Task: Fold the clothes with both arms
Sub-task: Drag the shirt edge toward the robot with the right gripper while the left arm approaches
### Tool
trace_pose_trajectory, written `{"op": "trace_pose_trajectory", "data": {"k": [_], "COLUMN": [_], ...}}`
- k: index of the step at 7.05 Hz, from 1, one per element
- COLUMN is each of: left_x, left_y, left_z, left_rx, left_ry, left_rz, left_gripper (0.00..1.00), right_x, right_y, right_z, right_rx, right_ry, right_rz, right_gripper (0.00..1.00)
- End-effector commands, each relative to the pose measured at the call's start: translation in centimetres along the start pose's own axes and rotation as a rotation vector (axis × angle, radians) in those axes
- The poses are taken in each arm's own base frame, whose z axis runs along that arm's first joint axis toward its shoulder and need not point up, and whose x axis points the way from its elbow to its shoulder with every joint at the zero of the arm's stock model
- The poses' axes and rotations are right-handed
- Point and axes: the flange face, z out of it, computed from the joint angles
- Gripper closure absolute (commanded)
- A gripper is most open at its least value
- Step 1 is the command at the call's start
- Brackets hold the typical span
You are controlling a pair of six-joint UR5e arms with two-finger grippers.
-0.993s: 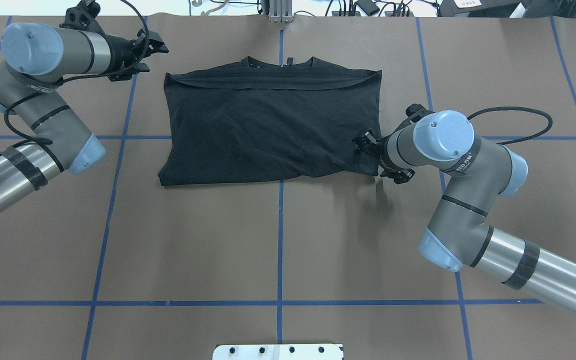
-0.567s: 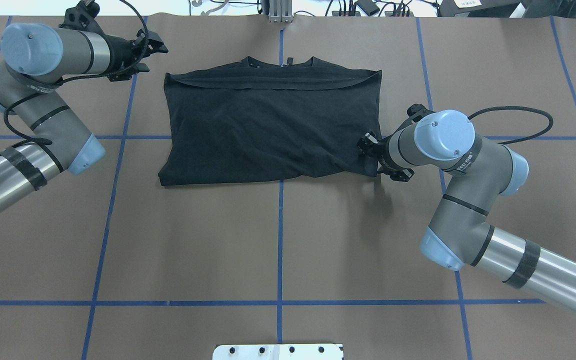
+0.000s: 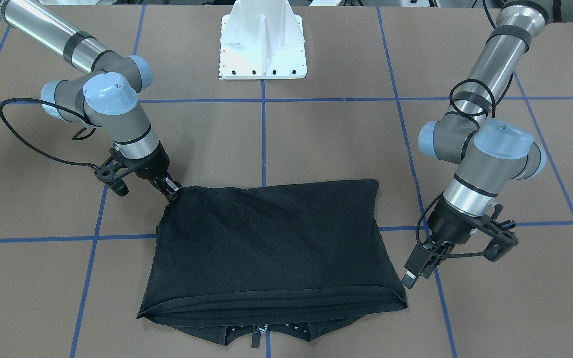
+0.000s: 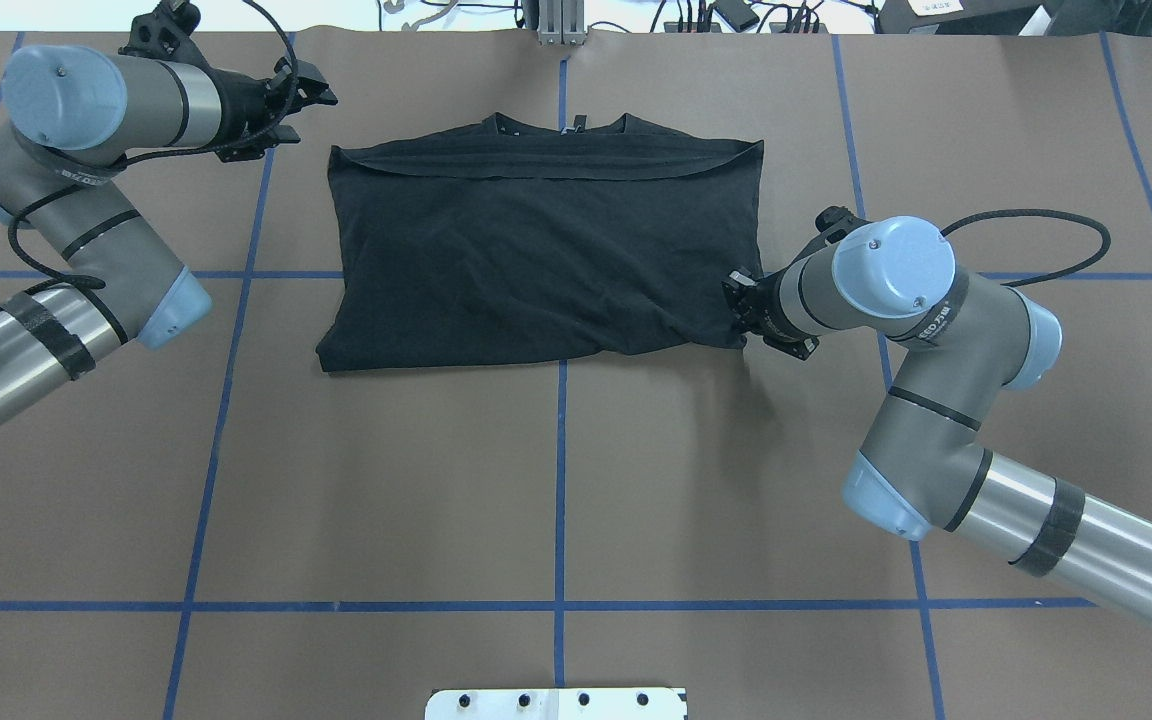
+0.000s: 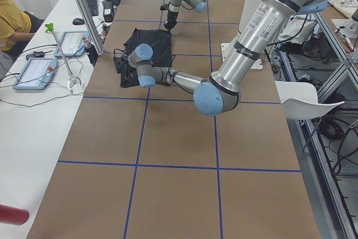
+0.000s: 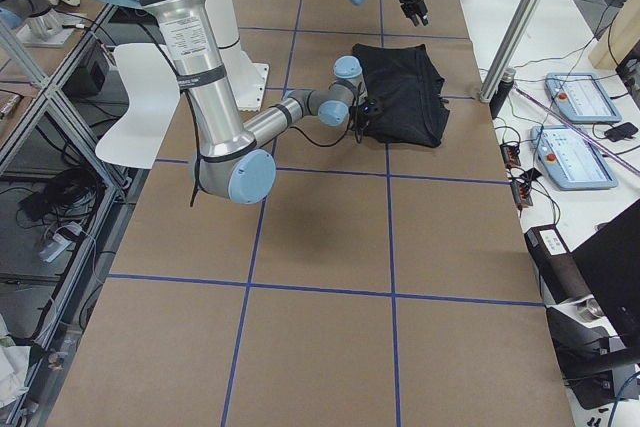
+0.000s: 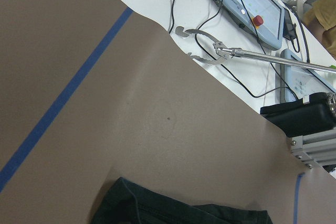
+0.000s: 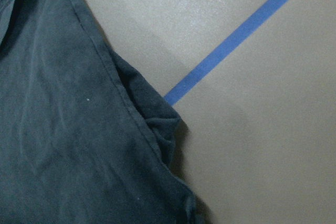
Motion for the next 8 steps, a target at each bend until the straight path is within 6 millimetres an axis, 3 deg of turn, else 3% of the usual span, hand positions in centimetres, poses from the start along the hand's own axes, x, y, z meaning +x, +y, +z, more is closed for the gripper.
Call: {"op": "trace_pose_trajectory", "data": {"k": [1, 4, 5, 6, 7, 8], "left_x": [-0.2, -0.1, -0.1, 0.0, 0.7, 1.2], "left_y": [0.0, 0.0, 0.0, 0.1, 0.4, 0.5], "left_z": [0.0, -0.1, -0.1, -0.2, -0.5, -0.8], "left_rx": [0.000, 0.000, 0.000, -0.002, -0.009, -0.012], "left_ry": [-0.002, -0.001, -0.001, 0.002, 0.004, 0.002], "left_rz": [-0.002, -0.003, -0.003, -0.004, -0.003, -0.003], "left_gripper": [0.24, 0.24, 0.24, 0.24, 0.24, 0.24], "right_x": [0.0, 4.8, 8.8, 13.6, 15.9, 17.0], "right_y": [-0.8, -1.1, -0.9, 1.4, 4.1, 8.9], "right_z": [-1.2, -7.2, -10.1, -13.0, -15.4, -14.9], "right_rx": [-0.051, -0.089, -0.116, -0.212, -0.304, -0.433], "right_ry": [0.004, -0.018, -0.002, 0.054, 0.088, 0.167], "right_rz": [0.011, 0.009, 0.007, -0.009, -0.028, -0.007], "right_gripper": [1.00, 1.00, 1.00, 1.00, 1.00, 1.00]}}
